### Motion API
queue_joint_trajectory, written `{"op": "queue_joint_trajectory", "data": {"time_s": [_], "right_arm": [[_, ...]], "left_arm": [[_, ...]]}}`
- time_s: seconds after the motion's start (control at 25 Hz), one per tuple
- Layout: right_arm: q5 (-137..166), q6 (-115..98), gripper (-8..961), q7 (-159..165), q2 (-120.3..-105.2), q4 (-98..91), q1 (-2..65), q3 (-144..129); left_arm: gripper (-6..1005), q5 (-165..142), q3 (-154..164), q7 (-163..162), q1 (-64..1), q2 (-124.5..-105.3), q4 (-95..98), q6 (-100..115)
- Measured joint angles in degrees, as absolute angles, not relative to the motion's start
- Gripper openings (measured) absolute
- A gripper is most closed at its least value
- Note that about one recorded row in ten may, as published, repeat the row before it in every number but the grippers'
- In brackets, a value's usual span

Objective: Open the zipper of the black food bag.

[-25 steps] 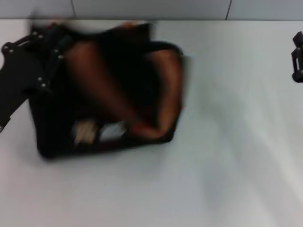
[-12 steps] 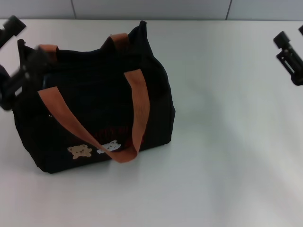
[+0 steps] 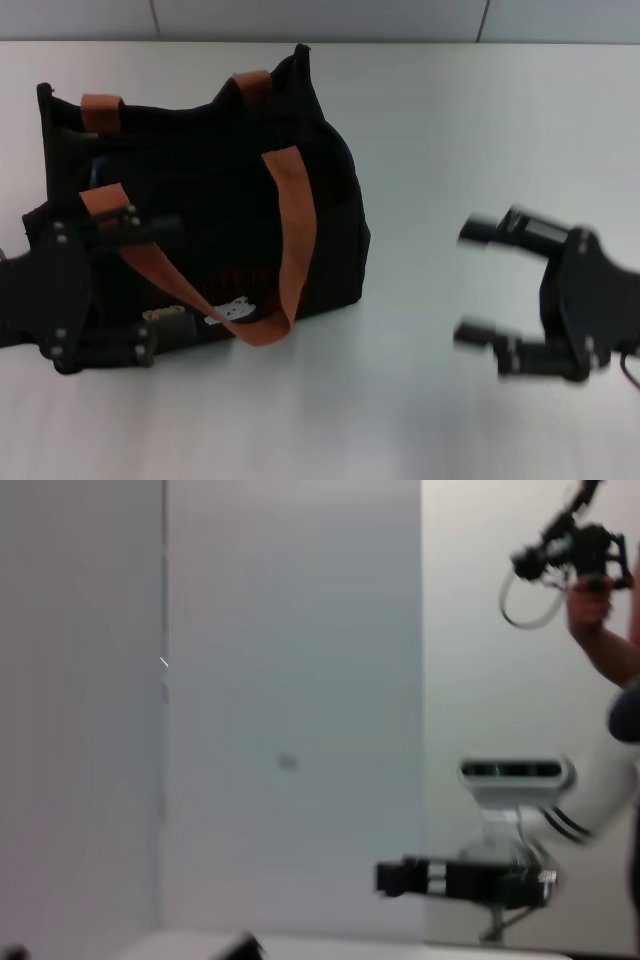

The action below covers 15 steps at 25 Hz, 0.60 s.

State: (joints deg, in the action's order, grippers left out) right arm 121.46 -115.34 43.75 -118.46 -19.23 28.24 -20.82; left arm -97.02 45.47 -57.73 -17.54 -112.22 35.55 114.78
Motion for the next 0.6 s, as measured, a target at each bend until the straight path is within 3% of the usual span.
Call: {"op": "queue_joint_trajectory", "data": {"time_s": [0.6], "right_arm": [[121.5,-116.7,823,45.7,-118.54,-21.8,30.0,-29.0]], "left_arm": [[818,-101.8,45.2,-57.9,-18.9,-112.81,35.5,114.4]]}}
